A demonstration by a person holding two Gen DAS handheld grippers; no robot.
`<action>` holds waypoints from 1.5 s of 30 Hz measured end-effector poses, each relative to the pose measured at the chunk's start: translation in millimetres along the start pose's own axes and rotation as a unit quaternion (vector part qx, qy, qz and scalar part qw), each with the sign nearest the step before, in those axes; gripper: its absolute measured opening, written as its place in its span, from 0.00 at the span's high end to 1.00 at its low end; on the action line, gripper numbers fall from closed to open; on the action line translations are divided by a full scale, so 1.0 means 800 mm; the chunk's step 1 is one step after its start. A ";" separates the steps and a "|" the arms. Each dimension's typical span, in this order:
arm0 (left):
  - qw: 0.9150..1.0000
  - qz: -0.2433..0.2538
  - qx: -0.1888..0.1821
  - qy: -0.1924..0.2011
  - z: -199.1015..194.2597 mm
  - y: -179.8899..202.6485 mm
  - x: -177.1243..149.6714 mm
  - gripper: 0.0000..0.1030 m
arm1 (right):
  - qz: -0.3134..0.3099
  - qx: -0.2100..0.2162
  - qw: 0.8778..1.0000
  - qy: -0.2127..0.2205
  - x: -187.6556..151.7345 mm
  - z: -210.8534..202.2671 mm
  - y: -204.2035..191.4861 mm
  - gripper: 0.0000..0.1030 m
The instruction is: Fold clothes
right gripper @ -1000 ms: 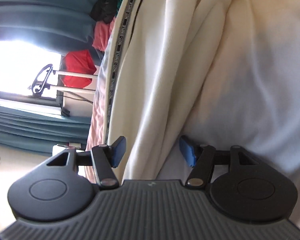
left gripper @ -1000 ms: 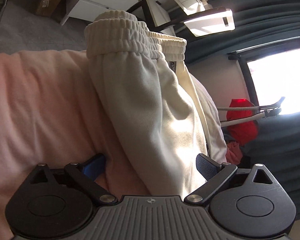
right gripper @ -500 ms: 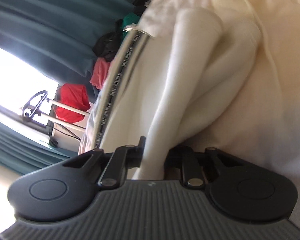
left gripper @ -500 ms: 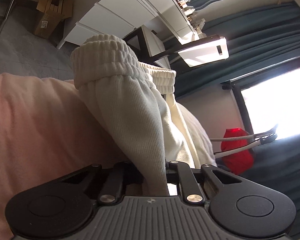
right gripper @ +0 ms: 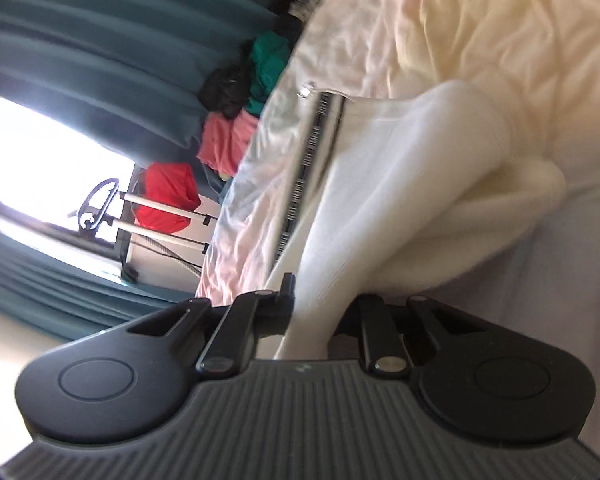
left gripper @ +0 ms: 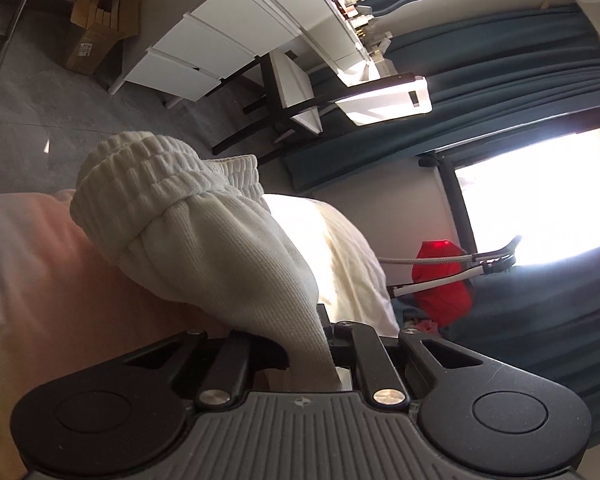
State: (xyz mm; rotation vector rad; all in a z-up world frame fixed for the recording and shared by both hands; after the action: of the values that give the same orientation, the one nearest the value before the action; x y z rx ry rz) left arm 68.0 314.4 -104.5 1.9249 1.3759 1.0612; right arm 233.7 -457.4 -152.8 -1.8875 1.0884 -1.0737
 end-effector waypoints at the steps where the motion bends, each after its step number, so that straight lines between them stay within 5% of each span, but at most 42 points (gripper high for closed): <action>1: 1.000 0.006 0.008 -0.004 -0.004 -0.007 0.000 0.89 | -0.001 0.001 1.000 0.000 -0.006 -0.011 0.000 0.84; 7: 0.998 0.026 0.049 -0.020 0.003 -0.035 -0.003 0.88 | 0.061 -0.029 0.997 -0.026 -0.031 -0.022 0.042 0.84; 15: 0.996 0.054 0.073 -0.014 0.013 -0.029 -0.007 0.83 | 0.129 -0.009 0.991 -0.042 -0.036 -0.013 0.068 0.80; 18: 0.995 0.051 0.079 -0.014 0.017 -0.031 -0.006 0.80 | 0.167 -0.006 0.985 -0.041 -0.034 -0.007 0.085 0.58; 19: 0.995 0.053 0.082 -0.014 0.017 -0.032 -0.006 0.78 | 0.173 -0.011 0.984 -0.037 -0.033 -0.005 0.090 0.46; 20: 0.995 0.054 0.084 -0.014 0.017 -0.033 -0.006 0.78 | 0.176 -0.014 0.984 -0.032 -0.032 -0.003 0.094 0.45; 31: 0.995 0.047 0.086 -0.020 0.019 -0.039 -0.004 0.75 | 0.175 0.067 0.981 0.049 0.009 -0.007 0.087 0.45; 35: 0.994 0.051 0.091 -0.020 0.021 -0.039 -0.003 0.75 | 0.156 0.027 0.982 0.103 0.029 -0.026 0.105 0.45; 40: 0.994 0.059 0.096 -0.018 0.023 -0.037 -0.003 0.74 | 0.172 0.025 0.984 0.042 0.037 -0.010 0.131 0.45; 45: 0.992 0.071 0.104 -0.016 0.026 -0.034 -0.003 0.73 | 0.085 0.013 0.996 -0.023 0.031 0.005 0.110 0.45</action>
State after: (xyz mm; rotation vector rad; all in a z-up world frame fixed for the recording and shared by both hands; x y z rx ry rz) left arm 70.9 321.3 -137.6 2.2099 1.3949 0.9793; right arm 216.4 -515.0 -222.0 -1.7567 1.1788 -0.9390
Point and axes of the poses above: each gripper's, at about its wrist camera, not at the fingertips, and z roughly the way its jaws point, y to its right, x to its top, the point moved 6 cm from there along z, roughly the way its jaws point, and after that the axes turned 3 degrees about x, right-handed, at the moved point
